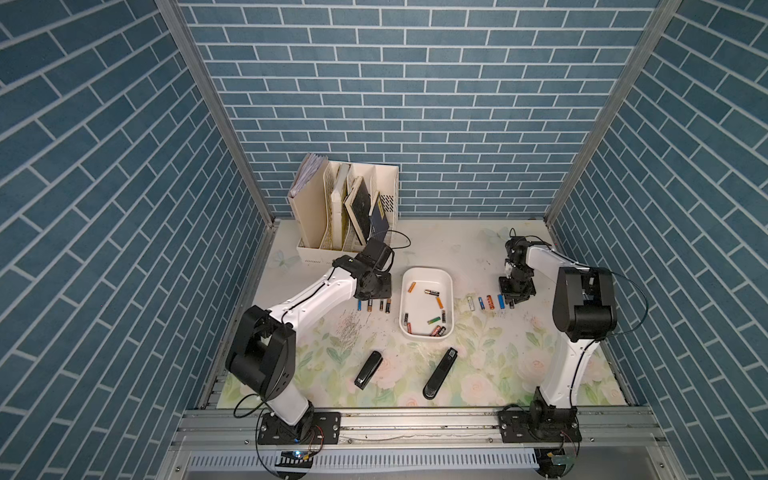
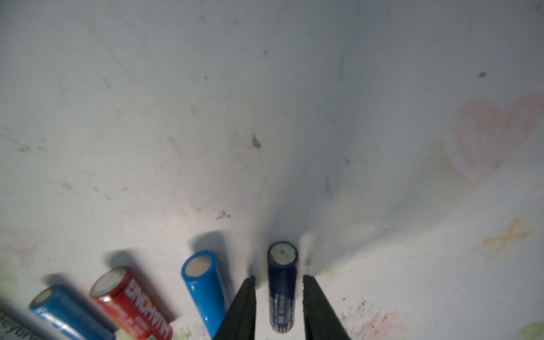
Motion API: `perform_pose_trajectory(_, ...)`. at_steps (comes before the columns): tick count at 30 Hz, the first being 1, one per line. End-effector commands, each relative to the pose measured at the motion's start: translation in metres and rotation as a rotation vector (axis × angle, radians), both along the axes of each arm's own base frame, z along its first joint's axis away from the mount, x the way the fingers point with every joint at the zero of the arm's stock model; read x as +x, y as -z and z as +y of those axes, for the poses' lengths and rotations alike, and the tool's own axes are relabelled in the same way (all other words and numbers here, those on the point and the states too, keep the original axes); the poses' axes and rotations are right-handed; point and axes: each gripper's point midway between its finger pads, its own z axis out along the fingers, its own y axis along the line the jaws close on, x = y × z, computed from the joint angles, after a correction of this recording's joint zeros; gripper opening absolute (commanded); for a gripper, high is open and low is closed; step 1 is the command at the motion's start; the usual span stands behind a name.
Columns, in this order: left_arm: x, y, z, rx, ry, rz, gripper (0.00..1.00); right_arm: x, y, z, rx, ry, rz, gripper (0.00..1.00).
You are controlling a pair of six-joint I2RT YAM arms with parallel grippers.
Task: Take the batteries out of the storage box
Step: Adjust the battery at the center of the board, then pick up the battery from the storage box.
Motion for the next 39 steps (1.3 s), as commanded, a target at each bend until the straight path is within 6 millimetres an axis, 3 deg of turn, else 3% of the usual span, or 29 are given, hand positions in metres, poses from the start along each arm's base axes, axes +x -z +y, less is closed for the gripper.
perform_pose_trajectory(1, -0.001, -0.001, -0.003, 0.009, 0.003, 0.003, 0.46, -0.002, -0.013, -0.002, 0.003, -0.012, -0.021, 0.32)
perform_pose_trajectory(12, 0.000, -0.007, -0.025, 0.040, 0.040, 0.000, 0.47, 0.007, -0.034, 0.006, 0.049, -0.016, -0.079, 0.35)
perform_pose_trajectory(17, -0.008, 0.000, -0.059, 0.042, 0.140, 0.010, 0.47, 0.018, -0.058, 0.012, 0.075, -0.022, -0.145, 0.37)
perform_pose_trajectory(23, -0.022, 0.027, -0.116, 0.057, 0.278, 0.020, 0.47, 0.028, -0.077, 0.026, 0.114, -0.049, -0.185, 0.37)
perform_pose_trajectory(28, -0.034, 0.066, -0.152, 0.083, 0.379, 0.047, 0.46, 0.036, -0.082, 0.039, 0.136, -0.076, -0.197, 0.37)
perform_pose_trajectory(33, -0.042, 0.094, -0.160, 0.142, 0.409, 0.068, 0.44, 0.041, -0.076, 0.043, 0.147, -0.086, -0.185, 0.37)
perform_pose_trajectory(39, -0.046, 0.115, -0.149, 0.208, 0.390, 0.102, 0.37, 0.040, -0.073, 0.043, 0.151, -0.088, -0.179, 0.38)
